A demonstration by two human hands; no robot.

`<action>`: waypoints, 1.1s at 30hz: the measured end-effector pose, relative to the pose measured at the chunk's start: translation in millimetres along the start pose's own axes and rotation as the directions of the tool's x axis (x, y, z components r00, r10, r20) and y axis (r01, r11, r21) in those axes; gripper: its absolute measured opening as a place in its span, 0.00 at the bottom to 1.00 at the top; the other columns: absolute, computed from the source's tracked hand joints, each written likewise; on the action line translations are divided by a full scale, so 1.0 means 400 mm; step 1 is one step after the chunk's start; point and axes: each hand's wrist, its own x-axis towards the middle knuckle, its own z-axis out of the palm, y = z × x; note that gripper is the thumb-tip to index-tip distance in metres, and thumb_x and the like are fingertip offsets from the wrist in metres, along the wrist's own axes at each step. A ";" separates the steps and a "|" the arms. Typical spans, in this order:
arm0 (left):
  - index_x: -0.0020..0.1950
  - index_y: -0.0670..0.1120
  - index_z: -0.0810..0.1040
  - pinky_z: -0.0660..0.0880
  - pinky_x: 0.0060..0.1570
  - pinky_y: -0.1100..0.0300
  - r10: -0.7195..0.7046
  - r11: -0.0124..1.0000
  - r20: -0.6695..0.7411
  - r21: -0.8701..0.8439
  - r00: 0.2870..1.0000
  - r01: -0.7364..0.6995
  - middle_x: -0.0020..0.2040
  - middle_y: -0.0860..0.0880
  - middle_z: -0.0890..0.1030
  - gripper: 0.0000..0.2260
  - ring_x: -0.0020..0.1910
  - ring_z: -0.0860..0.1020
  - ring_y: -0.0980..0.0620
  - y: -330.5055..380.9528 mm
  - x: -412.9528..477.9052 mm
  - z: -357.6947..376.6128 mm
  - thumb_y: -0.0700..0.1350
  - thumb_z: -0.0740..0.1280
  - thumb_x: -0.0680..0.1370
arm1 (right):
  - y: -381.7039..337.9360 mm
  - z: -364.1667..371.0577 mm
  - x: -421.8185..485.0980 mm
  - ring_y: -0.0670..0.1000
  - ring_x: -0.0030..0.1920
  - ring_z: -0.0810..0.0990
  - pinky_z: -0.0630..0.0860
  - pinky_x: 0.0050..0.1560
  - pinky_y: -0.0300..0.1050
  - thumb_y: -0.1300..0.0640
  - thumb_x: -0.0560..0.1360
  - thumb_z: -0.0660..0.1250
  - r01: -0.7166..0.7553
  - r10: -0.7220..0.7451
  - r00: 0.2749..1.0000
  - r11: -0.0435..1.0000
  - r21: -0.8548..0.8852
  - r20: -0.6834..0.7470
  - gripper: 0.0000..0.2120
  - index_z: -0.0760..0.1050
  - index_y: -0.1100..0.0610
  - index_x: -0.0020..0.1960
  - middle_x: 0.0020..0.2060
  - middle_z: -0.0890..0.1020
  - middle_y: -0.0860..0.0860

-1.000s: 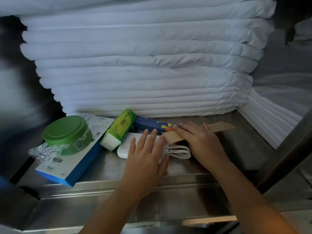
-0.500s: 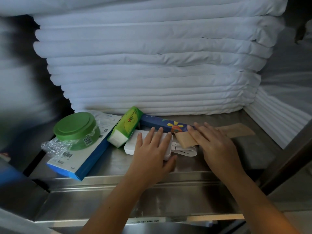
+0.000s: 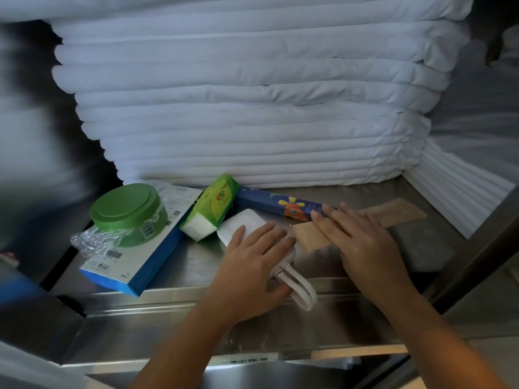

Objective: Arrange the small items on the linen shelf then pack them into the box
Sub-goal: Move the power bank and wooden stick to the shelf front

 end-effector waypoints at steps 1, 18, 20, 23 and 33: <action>0.63 0.48 0.76 0.65 0.61 0.40 0.025 1.000 0.013 0.002 1.000 -0.025 0.62 0.49 0.77 0.26 0.66 0.71 0.47 -0.003 -0.005 -0.003 0.56 0.71 0.67 | -0.006 -0.002 -0.003 0.63 0.52 0.81 0.78 0.47 0.62 0.65 0.71 0.52 0.009 -0.009 1.000 1.000 -0.002 0.002 0.22 0.78 0.60 0.59 0.53 0.82 0.60; 0.74 0.48 0.58 0.53 0.63 0.37 0.275 0.958 0.211 0.019 0.938 -0.286 0.73 0.46 0.60 0.41 0.72 0.58 0.42 -0.086 -0.064 -0.083 0.56 0.74 0.67 | -0.031 -0.016 -0.030 0.63 0.51 0.81 0.76 0.47 0.62 0.65 0.71 0.53 0.050 -0.050 0.999 0.999 0.004 -0.010 0.21 0.79 0.60 0.57 0.53 0.82 0.60; 0.73 0.48 0.59 0.55 0.62 0.36 0.298 0.949 0.194 0.050 0.935 -0.313 0.73 0.46 0.61 0.39 0.71 0.59 0.42 -0.099 -0.069 -0.088 0.57 0.73 0.68 | -0.031 -0.017 -0.037 0.63 0.51 0.81 0.78 0.47 0.62 0.64 0.71 0.52 0.048 -0.048 0.999 0.999 -0.002 -0.008 0.21 0.79 0.60 0.58 0.53 0.82 0.60; 0.73 0.47 0.58 0.56 0.62 0.35 0.326 0.937 0.192 0.064 0.926 -0.343 0.73 0.45 0.61 0.37 0.71 0.60 0.42 -0.119 -0.077 -0.094 0.57 0.69 0.70 | -0.030 -0.021 -0.046 0.63 0.52 0.81 0.78 0.47 0.62 0.64 0.72 0.53 0.040 -0.040 0.999 0.999 -0.016 -0.012 0.21 0.79 0.60 0.58 0.54 0.81 0.59; 0.74 0.47 0.57 0.55 0.70 0.44 0.338 0.929 0.235 0.071 0.911 -0.363 0.74 0.44 0.60 0.32 0.73 0.58 0.45 -0.142 -0.105 -0.113 0.55 0.63 0.73 | -0.038 -0.033 -0.072 0.62 0.56 0.79 0.76 0.51 0.63 0.65 0.72 0.51 0.015 -0.014 1.000 1.000 -0.020 0.028 0.23 0.77 0.59 0.61 0.57 0.80 0.59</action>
